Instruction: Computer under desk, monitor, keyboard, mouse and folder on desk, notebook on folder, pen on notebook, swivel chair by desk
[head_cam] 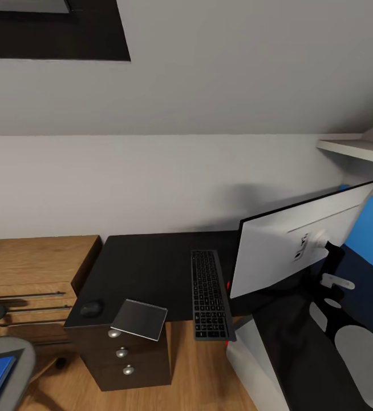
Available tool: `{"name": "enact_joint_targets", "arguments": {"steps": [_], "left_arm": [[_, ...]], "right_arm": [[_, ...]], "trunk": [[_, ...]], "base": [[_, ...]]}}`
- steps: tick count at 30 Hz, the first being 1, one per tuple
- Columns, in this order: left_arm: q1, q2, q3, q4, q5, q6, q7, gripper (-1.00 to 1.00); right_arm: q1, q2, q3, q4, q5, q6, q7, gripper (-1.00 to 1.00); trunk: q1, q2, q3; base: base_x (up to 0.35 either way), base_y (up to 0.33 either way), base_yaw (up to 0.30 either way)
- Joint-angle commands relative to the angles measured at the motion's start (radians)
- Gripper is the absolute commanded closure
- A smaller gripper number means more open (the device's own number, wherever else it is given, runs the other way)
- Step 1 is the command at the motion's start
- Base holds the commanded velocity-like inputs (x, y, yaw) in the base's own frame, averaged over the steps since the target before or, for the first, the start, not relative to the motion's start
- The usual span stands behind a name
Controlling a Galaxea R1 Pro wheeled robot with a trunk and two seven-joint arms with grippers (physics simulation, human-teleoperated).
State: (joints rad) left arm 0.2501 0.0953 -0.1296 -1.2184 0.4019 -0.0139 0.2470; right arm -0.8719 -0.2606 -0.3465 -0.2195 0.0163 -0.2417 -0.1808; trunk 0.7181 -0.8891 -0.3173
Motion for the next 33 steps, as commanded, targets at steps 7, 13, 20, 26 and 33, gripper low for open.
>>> {"name": "enact_joint_targets", "arguments": {"steps": [7,13,20,26,33], "left_arm": [[0.000,0.001,-0.003,-0.001,0.009,0.000,0.007,-1.00],[0.000,0.001,-0.004,-0.001,0.009,-0.002,0.004,-1.00],[0.000,0.001,-0.003,-0.001,0.009,-0.001,0.005,-1.00],[0.000,0.001,-0.002,-0.001,0.009,-0.002,0.004,-1.00],[0.000,0.001,-0.002,-0.001,0.009,-0.001,0.004,-1.00]], "right_arm": [[-0.001,-0.002,-0.002,0.000,0.001,-0.004,-0.002,-1.00],[-0.001,-0.003,-0.002,0.002,0.001,-0.004,-0.002,-1.00],[-0.001,-0.003,-0.002,0.003,0.002,-0.004,-0.002,-1.00],[-0.001,-0.004,-0.003,0.003,0.002,-0.004,-0.002,-1.00],[-0.001,-0.010,-0.003,0.005,0.001,-0.003,-0.002,-1.00]], "trunk": [[0.000,-0.001,-0.001],[0.000,-0.001,-0.001],[0.000,-0.001,-0.001],[0.000,-0.001,-0.001],[0.000,-0.001,-0.001]], "base": [[0.001,-0.002,0.000],[0.042,-0.078,0.000],[0.007,-0.009,0.000],[0.089,-0.091,0.000],[0.030,-0.030,0.000]]}}
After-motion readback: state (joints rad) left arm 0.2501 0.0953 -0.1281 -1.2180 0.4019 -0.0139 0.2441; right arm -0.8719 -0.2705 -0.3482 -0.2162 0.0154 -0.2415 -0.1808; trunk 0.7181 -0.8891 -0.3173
